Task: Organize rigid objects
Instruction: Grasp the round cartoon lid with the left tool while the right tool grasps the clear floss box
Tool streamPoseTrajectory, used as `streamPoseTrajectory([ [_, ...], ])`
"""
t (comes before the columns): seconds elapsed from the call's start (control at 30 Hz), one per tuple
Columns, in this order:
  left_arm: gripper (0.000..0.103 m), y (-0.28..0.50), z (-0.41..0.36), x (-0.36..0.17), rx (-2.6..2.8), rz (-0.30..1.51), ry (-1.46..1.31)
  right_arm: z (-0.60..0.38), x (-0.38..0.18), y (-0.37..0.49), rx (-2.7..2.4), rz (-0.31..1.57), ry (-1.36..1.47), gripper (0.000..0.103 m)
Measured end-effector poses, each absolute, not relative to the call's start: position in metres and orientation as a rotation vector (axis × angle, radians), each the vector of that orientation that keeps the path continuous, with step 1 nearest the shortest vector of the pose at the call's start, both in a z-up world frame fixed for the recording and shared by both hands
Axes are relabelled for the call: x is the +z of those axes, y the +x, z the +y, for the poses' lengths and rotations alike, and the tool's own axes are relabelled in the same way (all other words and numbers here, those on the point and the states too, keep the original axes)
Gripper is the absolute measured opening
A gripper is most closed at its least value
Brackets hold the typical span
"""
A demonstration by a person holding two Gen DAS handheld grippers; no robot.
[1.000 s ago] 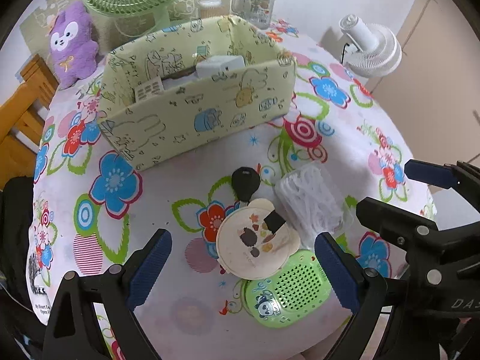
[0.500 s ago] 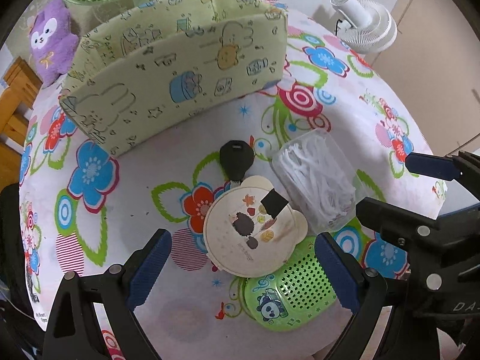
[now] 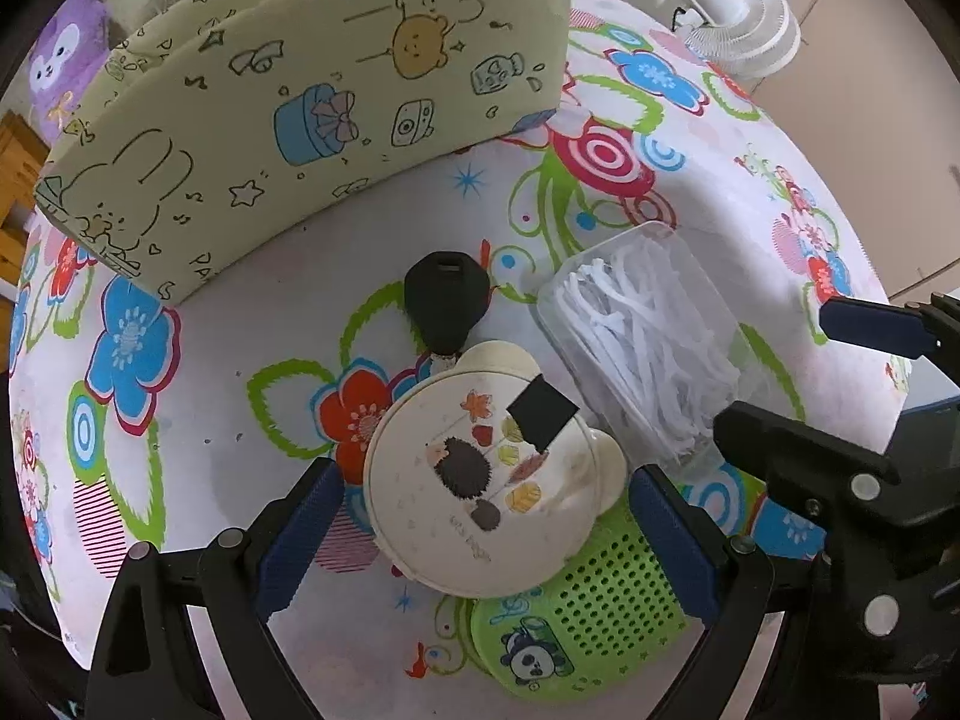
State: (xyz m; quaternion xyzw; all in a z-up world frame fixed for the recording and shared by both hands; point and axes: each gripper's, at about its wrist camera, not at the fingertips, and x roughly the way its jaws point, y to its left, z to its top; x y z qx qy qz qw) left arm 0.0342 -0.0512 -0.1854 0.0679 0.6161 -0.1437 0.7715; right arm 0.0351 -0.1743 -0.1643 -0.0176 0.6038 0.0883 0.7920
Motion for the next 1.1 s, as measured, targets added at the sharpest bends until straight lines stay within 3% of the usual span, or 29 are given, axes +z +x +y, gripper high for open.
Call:
streamPoseTrajectory([
  [0.2, 0.095, 0.036, -0.051, -0.189, -0.287, 1.326, 0.135, -0.175, -0.170, 0.040, 0.196, 1.315, -0.030, 0.089],
  [0.33, 0.085, 0.035, -0.057, -0.189, -0.260, 1.316, 0.200, -0.170, -0.174, 0.044, 0.212, 1.324, -0.048, 0.089],
  [1.1, 0.085, 0.045, -0.013, -0.194, -0.131, 1.340, 0.108, -0.121, -0.195, 0.083, 0.288, 1.377, -0.142, 0.089],
])
